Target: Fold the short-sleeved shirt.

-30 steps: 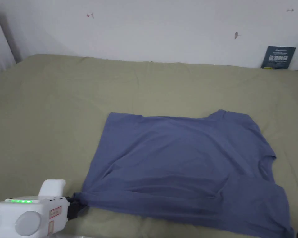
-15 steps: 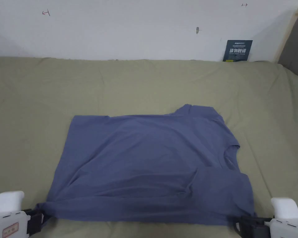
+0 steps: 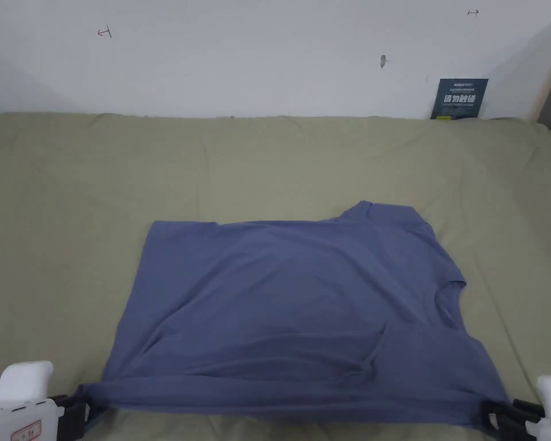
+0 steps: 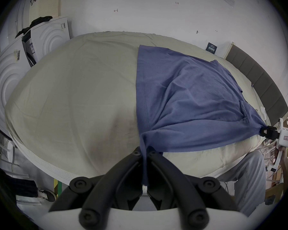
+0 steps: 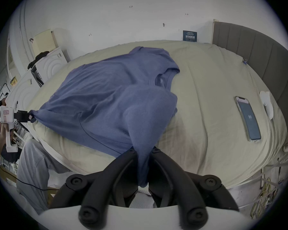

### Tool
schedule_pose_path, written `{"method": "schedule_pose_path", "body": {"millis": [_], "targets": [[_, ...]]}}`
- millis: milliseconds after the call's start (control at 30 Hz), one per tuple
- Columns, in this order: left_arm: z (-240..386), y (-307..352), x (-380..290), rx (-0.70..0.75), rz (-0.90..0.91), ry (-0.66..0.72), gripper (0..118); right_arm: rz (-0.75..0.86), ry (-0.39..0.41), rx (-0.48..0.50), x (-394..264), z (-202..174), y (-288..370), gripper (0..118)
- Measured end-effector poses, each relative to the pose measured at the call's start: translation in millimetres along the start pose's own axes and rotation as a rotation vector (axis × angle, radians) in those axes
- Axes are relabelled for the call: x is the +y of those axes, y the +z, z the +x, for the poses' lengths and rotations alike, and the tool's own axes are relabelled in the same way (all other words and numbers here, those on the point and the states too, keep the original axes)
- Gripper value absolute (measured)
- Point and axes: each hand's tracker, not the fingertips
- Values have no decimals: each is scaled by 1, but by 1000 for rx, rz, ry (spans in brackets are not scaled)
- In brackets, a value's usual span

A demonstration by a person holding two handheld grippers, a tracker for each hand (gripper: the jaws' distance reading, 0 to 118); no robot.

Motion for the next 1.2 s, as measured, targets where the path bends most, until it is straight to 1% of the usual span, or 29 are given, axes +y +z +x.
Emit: {"method": "schedule_pose_path", "body": {"millis": [167,333,433,567,767,933,1067,1100,1133,1167,1200], "targets": [[-1,4,26,-17,32,3,0,33,11,-3,30,0,7,11],[9,3,65,-21,64,-13,0,82,33,-13,70,-2,3,11],[13,-4,94,-28,81,-5,0,106,29,-29,99,-3,-5,11],[20,-21,127,-13,85,-27,0,109,36,-37,135,-3,-26,11],[25,-63,162,2,50,-28,0,52,54,-72,172,1,-73,11],[28,-97,177,16,21,-32,0,-15,34,-84,189,9,-110,11],[27,-122,182,19,-19,-27,0,-82,-35,-83,190,20,-136,11],[27,-128,181,16,-23,-31,14,-83,-51,-89,189,24,-142,19],[26,-131,181,23,-29,-24,53,-79,-69,-124,188,25,-144,46],[24,-137,180,24,-38,-4,99,-70,-87,-160,186,26,-146,85],[20,-139,177,65,-52,39,118,-67,-102,-158,182,30,-145,118]]}}
